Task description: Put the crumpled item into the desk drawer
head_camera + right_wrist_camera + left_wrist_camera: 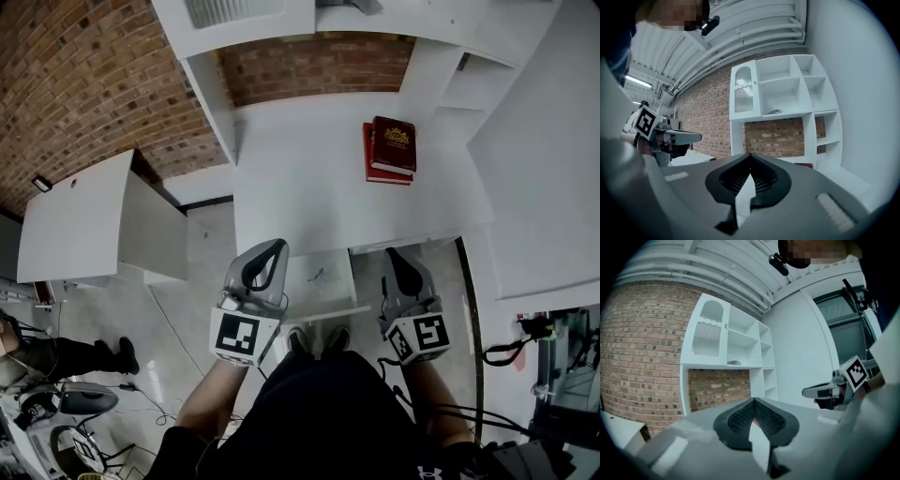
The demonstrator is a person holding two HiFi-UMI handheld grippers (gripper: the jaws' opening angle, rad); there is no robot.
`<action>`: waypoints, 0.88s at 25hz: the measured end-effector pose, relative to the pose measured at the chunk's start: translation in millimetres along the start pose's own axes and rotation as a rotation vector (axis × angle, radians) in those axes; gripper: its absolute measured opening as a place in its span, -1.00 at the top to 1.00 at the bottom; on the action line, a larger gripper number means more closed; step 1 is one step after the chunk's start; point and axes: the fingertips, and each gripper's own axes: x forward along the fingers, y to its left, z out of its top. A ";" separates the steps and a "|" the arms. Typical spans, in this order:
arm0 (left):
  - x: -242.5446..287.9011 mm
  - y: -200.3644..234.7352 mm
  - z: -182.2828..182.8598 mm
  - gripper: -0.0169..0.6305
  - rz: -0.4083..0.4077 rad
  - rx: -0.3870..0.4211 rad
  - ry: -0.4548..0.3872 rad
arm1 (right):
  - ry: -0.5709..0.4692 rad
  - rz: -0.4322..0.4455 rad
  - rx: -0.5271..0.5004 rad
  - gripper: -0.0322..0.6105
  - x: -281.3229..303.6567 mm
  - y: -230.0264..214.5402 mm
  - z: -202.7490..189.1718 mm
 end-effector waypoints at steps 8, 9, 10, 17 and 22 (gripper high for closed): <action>12.9 -6.5 -0.9 0.94 -0.040 0.039 -0.007 | -0.038 -0.041 0.003 0.89 -0.8 -12.7 19.7; 13.9 -7.8 -1.0 0.94 -0.044 0.040 -0.005 | -0.041 -0.042 -0.003 0.89 -0.7 -13.4 21.6; 15.0 -8.8 -1.3 0.94 -0.048 0.042 -0.003 | -0.044 -0.043 -0.010 0.89 -0.4 -13.9 23.2; 18.2 -9.9 -8.7 0.94 -0.057 0.048 0.026 | -0.062 -0.049 -0.055 0.89 -2.8 -16.2 26.1; 19.8 -5.9 -17.7 0.94 -0.033 0.041 0.050 | -0.072 -0.026 -0.044 0.89 -0.8 -17.5 27.0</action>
